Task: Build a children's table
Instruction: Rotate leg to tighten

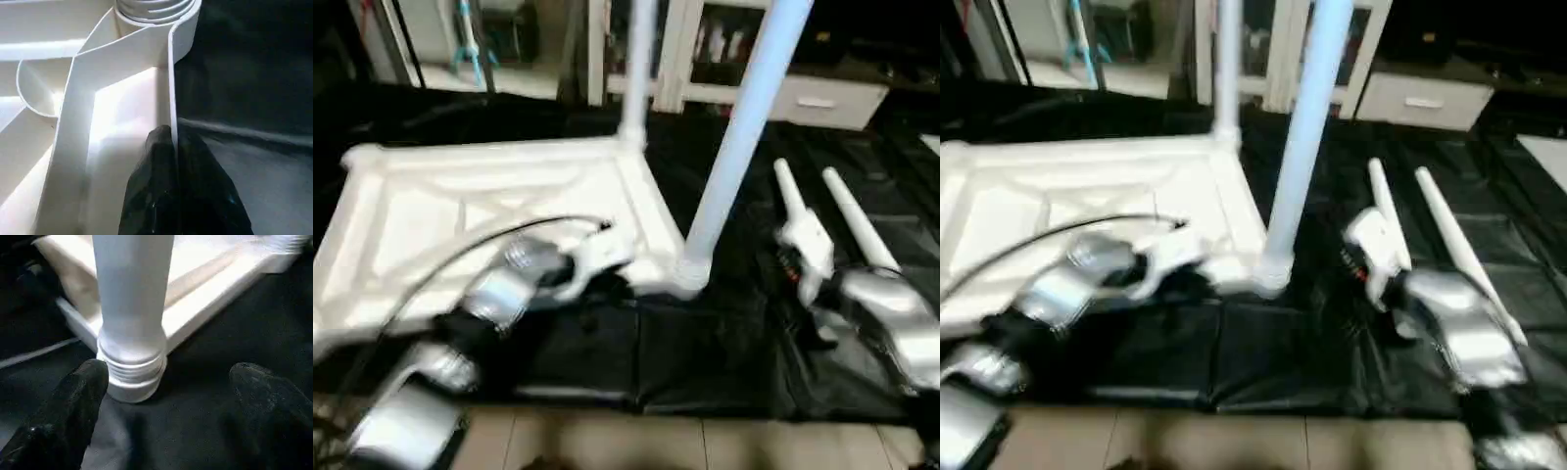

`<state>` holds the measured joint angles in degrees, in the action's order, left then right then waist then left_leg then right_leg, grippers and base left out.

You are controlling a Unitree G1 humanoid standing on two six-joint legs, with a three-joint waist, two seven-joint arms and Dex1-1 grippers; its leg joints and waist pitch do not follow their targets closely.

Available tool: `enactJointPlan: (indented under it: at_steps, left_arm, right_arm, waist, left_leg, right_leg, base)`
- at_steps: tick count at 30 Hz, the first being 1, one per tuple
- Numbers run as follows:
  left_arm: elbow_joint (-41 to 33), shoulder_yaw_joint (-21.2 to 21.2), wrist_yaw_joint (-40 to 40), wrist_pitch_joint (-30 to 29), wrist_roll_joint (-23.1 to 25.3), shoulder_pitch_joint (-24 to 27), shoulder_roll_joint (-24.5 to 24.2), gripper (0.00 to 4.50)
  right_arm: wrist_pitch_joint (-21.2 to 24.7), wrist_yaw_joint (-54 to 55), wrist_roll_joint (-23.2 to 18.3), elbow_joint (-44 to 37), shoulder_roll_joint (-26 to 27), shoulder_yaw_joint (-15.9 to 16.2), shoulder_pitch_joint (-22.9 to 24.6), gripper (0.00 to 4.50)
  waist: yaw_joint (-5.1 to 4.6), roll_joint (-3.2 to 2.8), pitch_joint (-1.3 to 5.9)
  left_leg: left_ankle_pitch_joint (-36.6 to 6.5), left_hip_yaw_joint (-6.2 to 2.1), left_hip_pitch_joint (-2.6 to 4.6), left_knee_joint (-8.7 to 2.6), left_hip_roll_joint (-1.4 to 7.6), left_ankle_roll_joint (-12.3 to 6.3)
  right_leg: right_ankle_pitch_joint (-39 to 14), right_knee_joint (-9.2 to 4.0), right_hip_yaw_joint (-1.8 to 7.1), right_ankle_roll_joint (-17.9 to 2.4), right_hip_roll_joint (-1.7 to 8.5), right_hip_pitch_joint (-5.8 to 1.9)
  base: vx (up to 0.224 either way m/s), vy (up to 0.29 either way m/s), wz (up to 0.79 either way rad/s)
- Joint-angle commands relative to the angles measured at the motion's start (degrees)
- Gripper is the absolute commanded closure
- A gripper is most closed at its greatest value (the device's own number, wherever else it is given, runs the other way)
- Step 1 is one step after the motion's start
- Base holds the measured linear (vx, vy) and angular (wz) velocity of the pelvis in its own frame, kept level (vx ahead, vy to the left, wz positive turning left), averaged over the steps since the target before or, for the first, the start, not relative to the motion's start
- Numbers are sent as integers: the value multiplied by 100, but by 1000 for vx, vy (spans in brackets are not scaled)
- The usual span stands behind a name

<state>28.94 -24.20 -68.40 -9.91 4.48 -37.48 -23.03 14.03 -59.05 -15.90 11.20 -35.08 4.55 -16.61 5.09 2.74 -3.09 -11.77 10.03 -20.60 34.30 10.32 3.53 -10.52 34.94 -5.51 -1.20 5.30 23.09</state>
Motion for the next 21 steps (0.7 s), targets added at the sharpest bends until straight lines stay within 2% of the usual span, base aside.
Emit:
enactJointPlan:
  at_steps: [1,2,5,6,7,9,10,14,15,16,19,21]
  left_arm:
    - [-193,-285,-425,127,-29,128,-29,450]
    - [-254,-299,-602,162,-70,184,-95,450]
    - [-324,-326,-742,154,-102,224,-148,450]
    - [-346,-341,-779,152,-101,233,-167,450]
    - [-365,-359,-821,142,-97,236,-193,450]
    - [-382,-377,-853,130,-73,238,-220,450]
    - [-386,-385,-855,126,-59,238,-225,450]
    - [-435,-399,-846,107,-2,242,-258,450]
    - [-463,-395,-863,89,-5,252,-278,450]
    - [-490,-395,-883,75,-9,264,-297,450]
    - [-537,-395,-883,48,-2,300,-335,450]
    - [-570,-390,-875,27,-4,334,-355,450]
  right_arm:
    - [177,-430,-161,-318,-170,133,39,24]
    - [257,-617,-219,-392,-223,227,61,24]
    - [220,-727,-199,-349,-183,341,22,24]
    - [203,-762,-182,-307,-136,389,-16,24]
    - [171,-798,-131,-232,-54,457,-93,24]
    - [73,-858,9,-63,51,594,-232,24]
    - [33,-888,64,15,79,652,-289,24]
    - [-96,-1027,253,326,158,889,-510,24]
    - [-181,-1041,339,459,199,974,-592,24]
    - [-226,-1054,386,542,225,1024,-642,41]
    - [-320,-1133,466,689,270,1122,-732,62]
    - [-363,-1187,489,753,292,1141,-764,78]
  waist:
    - [-4,-9,322]
    - [-8,-39,324]
    - [-8,-38,324]
    - [-12,-27,322]
    - [-3,-52,332]
    - [-25,-49,343]
    - [-24,-29,348]
    - [-3,-47,365]
    - [-4,-33,371]
    - [-11,-26,374]
    - [-5,1,363]
    - [0,-10,352]
  left_leg:
    - [-1103,-95,46,-455,370,-388]
    - [-1135,-96,49,-457,368,-372]
    - [-1308,-87,96,-462,368,-243]
    - [-1306,-96,74,-467,365,-216]
    - [-1278,-99,83,-468,368,-192]
    - [-1202,-106,61,-467,360,-171]
    - [-1130,-100,56,-458,353,-170]
    - [-900,-90,65,-439,356,-206]
    - [-827,-89,51,-431,349,-235]
    - [-786,-85,48,-426,345,-250]
    - [-838,-80,49,-424,347,-267]
    - [-899,-84,56,-433,354,-245]
  right_leg:
    - [-1298,-447,354,-1190,429,-322]
    - [-1317,-448,358,-1192,429,-320]
    - [-1458,-475,359,-1211,428,-281]
    - [-1483,-465,360,-1204,431,-296]
    - [-1431,-459,360,-1212,433,-294]
    - [-1266,-433,354,-1245,421,-308]
    - [-1151,-416,355,-1275,422,-312]
    - [-783,-366,359,-1401,424,-322]
    - [-651,-344,354,-1444,420,-334]
    - [-592,-336,351,-1471,422,-335]
    - [-773,-356,358,-1437,436,-342]
    - [-968,-372,358,-1389,434,-331]
  base:
    - [0,0,0]
    - [0,0,0]
    - [0,0,0]
    - [0,0,0]
    - [0,0,0]
    - [0,0,0]
    - [0,0,0]
    - [0,0,0]
    - [0,0,0]
    - [0,0,0]
    - [0,0,0]
    - [0,0,0]
